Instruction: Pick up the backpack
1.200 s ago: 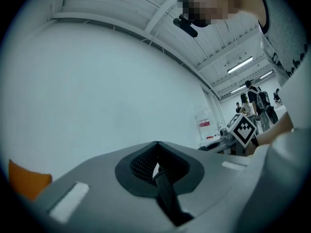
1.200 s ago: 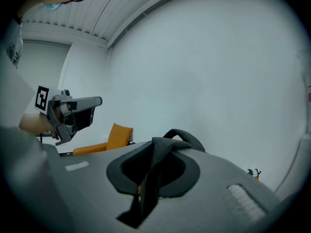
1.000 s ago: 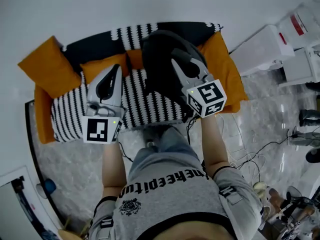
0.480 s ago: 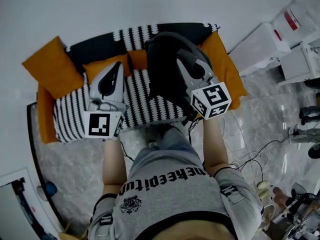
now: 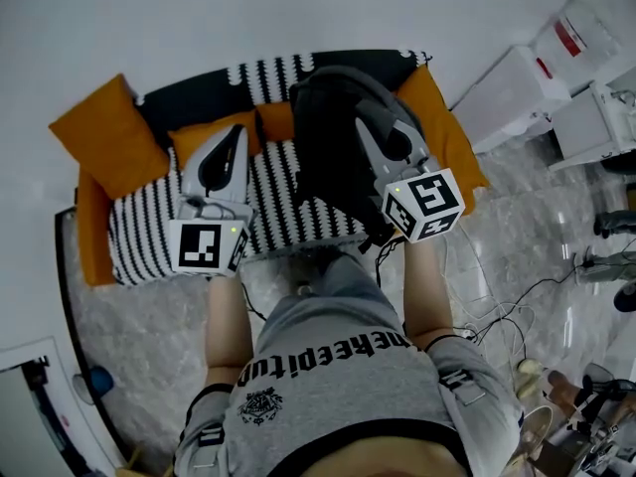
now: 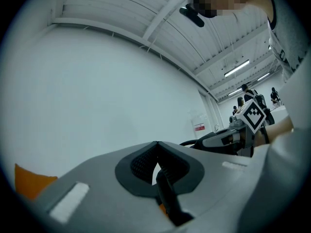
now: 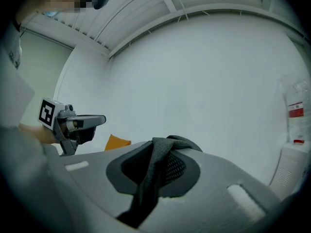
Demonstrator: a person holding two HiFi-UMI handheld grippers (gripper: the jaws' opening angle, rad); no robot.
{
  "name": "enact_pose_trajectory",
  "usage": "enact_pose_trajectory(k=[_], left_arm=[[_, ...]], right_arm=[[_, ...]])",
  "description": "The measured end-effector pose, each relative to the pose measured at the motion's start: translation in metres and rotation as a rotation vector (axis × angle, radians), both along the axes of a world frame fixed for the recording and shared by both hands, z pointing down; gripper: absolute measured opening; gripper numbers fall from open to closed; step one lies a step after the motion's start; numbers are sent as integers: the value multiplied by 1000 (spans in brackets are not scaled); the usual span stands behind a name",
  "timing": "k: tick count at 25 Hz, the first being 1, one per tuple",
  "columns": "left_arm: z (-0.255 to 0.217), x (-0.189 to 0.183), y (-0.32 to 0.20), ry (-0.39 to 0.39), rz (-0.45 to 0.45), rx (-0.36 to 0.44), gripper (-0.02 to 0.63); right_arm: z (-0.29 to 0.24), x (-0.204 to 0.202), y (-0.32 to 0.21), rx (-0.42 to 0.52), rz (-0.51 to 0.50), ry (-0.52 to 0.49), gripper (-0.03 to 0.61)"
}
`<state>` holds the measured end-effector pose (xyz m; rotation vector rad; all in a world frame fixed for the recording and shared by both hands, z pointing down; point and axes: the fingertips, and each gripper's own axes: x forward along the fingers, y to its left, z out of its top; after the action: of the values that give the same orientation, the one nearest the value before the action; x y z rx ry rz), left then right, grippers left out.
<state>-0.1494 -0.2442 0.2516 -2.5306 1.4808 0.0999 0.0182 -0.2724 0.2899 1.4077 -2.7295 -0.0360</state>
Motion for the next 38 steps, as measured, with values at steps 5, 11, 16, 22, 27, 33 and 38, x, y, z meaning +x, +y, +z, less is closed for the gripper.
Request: enact_pose_trajectory(k=[5,11,16,22,27,33,38], left_arm=[[-2,-1,10,2,2,11,15],[-4,-1,23,9,11,21,15],[-7,-3,33,13,16,31,15],[-7,-7,48,14,24,46,15],[-11,-5,49,9,24,41,15],[-11,-4,52,4,26,37,15],[-12,-6,55,11,25,37,15]], right_arm=[[-7,-1,11,15,4,-13,32],[-13,-2,26,35,10,-17,34],[-17,-3,37,45,20,-25,34],[-13,-7,51,45,27,-31,34],[-17,-5,52,43,26,-39,34],[-21,-7,56,54,21,-40,34],[-24,-9,60,62,17,-44,34]])
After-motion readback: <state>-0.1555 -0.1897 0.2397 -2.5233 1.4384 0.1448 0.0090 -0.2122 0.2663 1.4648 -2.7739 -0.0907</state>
